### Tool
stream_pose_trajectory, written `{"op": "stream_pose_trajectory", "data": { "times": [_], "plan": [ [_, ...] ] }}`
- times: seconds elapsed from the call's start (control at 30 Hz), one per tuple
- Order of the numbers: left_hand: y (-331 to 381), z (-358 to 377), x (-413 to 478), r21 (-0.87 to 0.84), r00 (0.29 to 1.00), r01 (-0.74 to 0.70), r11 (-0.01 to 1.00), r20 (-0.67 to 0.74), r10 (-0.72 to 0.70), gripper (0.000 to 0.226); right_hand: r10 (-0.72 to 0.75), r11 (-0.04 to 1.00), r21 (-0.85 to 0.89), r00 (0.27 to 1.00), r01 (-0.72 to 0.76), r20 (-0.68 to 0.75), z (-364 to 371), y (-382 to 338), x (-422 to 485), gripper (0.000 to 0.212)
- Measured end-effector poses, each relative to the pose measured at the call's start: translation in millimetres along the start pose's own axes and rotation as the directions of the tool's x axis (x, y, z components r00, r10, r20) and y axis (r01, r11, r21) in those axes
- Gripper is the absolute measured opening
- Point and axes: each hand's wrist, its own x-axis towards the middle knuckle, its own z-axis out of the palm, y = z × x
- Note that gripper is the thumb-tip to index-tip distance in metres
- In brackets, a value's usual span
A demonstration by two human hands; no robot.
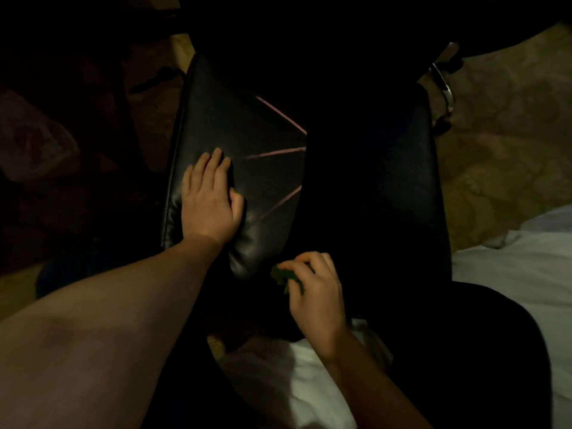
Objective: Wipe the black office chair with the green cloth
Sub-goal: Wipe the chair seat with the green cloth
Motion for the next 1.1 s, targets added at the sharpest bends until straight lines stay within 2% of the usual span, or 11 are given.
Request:
{"op": "stream_pose_trajectory", "data": {
  "times": [0.13, 0.3, 0.7, 1.1],
  "plan": [
    [-1, 3, 0, -0.004, 1.0, -0.001, 1.0, -0.006, 0.001, 0.056, 0.018, 1.0, -0.022, 0.996, -0.02, -0.085, 3, 6, 16, 0.031],
    [-3, 6, 1, 0.0, 1.0, 0.002, 1.0, -0.006, -0.002, 0.056, 0.048, 0.997, -0.049, 0.991, -0.054, -0.123, -2, 10, 58, 0.027],
    [-3, 7, 2, 0.039, 1.0, 0.002, 0.999, 0.025, -0.003, 0.058, 0.122, 0.98, -0.144, 0.986, -0.138, -0.118, -5, 28, 170, 0.025],
    [-4, 9, 4, 0.085, 0.999, 0.001, 0.996, 0.047, -0.005, 0.059, 0.071, 0.974, -0.203, 0.99, -0.095, -0.122, -6, 36, 271, 0.026]
  ]
}}
